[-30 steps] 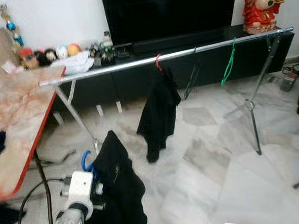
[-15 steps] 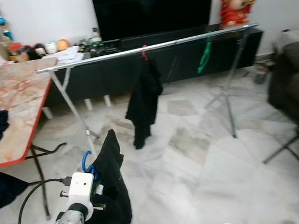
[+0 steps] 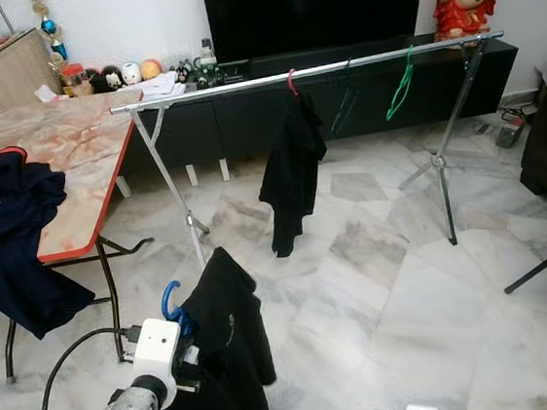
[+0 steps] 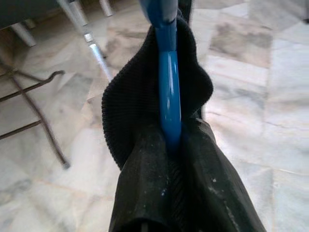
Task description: Hang hanger
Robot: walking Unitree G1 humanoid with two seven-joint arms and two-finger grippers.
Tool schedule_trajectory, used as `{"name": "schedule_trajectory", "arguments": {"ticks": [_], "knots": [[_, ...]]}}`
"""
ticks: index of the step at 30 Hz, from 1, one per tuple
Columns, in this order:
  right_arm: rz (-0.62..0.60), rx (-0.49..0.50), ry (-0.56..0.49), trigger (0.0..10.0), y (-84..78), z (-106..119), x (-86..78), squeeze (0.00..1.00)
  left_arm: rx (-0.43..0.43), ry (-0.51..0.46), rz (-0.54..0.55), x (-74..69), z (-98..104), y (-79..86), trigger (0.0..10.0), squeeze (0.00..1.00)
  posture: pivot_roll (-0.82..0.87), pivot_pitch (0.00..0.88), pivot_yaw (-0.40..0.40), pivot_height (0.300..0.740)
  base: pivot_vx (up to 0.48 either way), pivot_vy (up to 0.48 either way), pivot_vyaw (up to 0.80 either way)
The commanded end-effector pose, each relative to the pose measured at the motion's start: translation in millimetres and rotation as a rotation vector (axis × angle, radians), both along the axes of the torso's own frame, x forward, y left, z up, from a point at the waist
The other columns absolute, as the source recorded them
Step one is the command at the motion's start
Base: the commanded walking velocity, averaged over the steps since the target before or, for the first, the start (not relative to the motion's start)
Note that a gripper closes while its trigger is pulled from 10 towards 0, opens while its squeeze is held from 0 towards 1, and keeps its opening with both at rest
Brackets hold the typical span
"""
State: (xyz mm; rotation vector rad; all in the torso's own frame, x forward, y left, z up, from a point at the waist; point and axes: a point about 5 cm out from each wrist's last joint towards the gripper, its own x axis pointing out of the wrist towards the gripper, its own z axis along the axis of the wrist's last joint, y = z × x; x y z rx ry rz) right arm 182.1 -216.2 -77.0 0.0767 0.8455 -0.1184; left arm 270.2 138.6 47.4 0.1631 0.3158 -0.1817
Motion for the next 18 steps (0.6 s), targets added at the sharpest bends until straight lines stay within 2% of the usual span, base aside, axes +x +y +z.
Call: {"name": "schedule_trajectory", "arguments": {"ticks": [1, 8, 13, 14, 16, 18], "knots": [[0.042, -0.002, -0.028, 10.0, 2.5, 1.3, 1.2, 0.0, 0.002, -0.059, -0.063, 7.8, 17.8, -8.9, 10.0, 0.0, -0.03, 0.0, 0.046, 0.74, 0.0, 0.0, 0.0], [0.113, 0.065, -0.12, 10.0, 8.5, 7.0, 7.3, 0.0, -0.048, -0.07, -0.102, 14.6, 32.2, -18.6, 10.0, 0.0, -0.03, 0.0, 0.044, 0.74, 0.0, 0.0, 0.0], [0.155, 0.094, -0.149, 10.0, 11.9, 9.4, 10.1, 0.0, -0.045, -0.061, -0.169, 18.0, 38.4, -25.6, 10.0, 0.0, -0.03, 0.0, 0.045, 0.74, 0.0, 0.0, 0.0], [0.146, 0.149, -0.176, 10.0, 14.3, 10.7, 11.4, 0.0, -0.045, -0.047, -0.213, 18.6, 39.9, -30.8, 10.0, 0.0, -0.03, 0.0, 0.047, 0.74, 0.0, 0.0, 0.0], [0.124, 0.205, -0.195, 10.0, 16.1, 11.3, 11.6, 0.0, -0.054, -0.042, -0.227, 18.8, 41.2, -33.1, 10.0, 0.0, -0.03, 0.0, 0.047, 0.74, 0.0, 0.0, 0.0], [0.153, 0.258, -0.203, 10.0, 20.0, 11.9, 12.2, 0.0, -0.051, -0.044, -0.235, 19.4, 42.9, -34.0, 10.0, 0.0, -0.03, 0.0, 0.048, 0.74, 0.0, 0.0, 0.0]]}}
